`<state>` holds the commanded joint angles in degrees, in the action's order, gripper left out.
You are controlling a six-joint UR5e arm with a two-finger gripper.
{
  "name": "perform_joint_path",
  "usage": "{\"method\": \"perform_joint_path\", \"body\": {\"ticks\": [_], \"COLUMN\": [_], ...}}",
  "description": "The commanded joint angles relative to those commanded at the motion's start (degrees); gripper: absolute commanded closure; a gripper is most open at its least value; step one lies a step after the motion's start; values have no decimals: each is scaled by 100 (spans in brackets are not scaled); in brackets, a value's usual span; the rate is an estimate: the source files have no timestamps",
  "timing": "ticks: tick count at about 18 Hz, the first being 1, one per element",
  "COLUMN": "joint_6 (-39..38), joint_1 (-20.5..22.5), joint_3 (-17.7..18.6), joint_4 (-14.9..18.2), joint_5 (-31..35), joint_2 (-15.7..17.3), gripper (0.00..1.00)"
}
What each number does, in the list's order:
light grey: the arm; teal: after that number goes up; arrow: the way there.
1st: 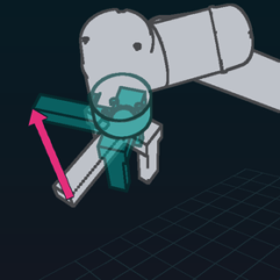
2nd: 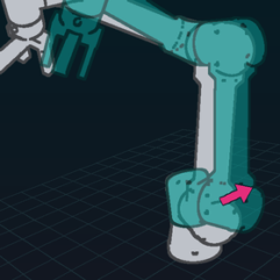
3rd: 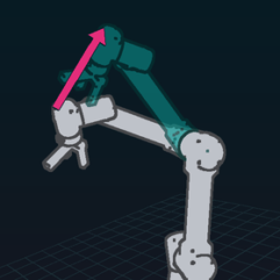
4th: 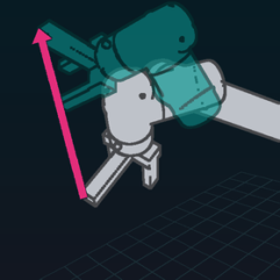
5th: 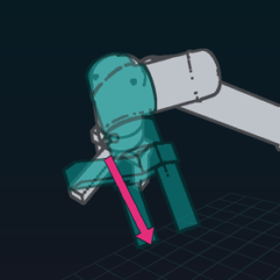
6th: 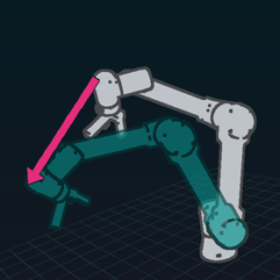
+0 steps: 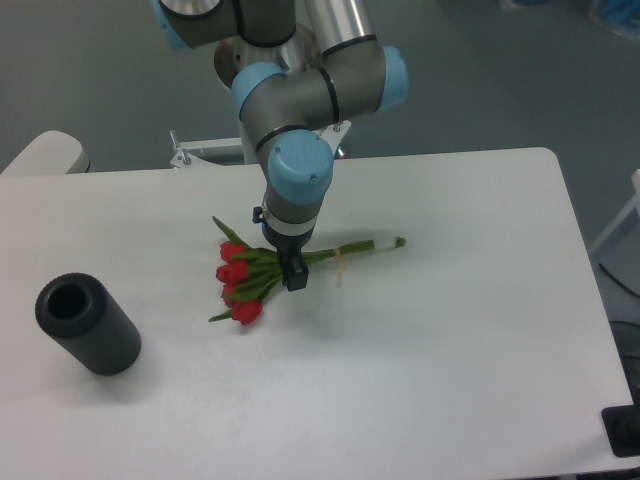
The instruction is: Place the flowers on the table
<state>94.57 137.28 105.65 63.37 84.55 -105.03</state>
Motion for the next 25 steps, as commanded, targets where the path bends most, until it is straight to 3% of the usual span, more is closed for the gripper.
{"method": "perform_joint_path", "body": {"ticks": [8,14,20,25], "joint_6": [0,-114,-123,-97], "joint_1": [562,581,703,765], "joint_3": [-905,-1828,-2434,-2681], "joint_4": [9,53,53,61], "joint_5": [35,316,378,396], "joint_2": [-623,-1291,-1793,-1960], "gripper": [0,0,0,0]}}
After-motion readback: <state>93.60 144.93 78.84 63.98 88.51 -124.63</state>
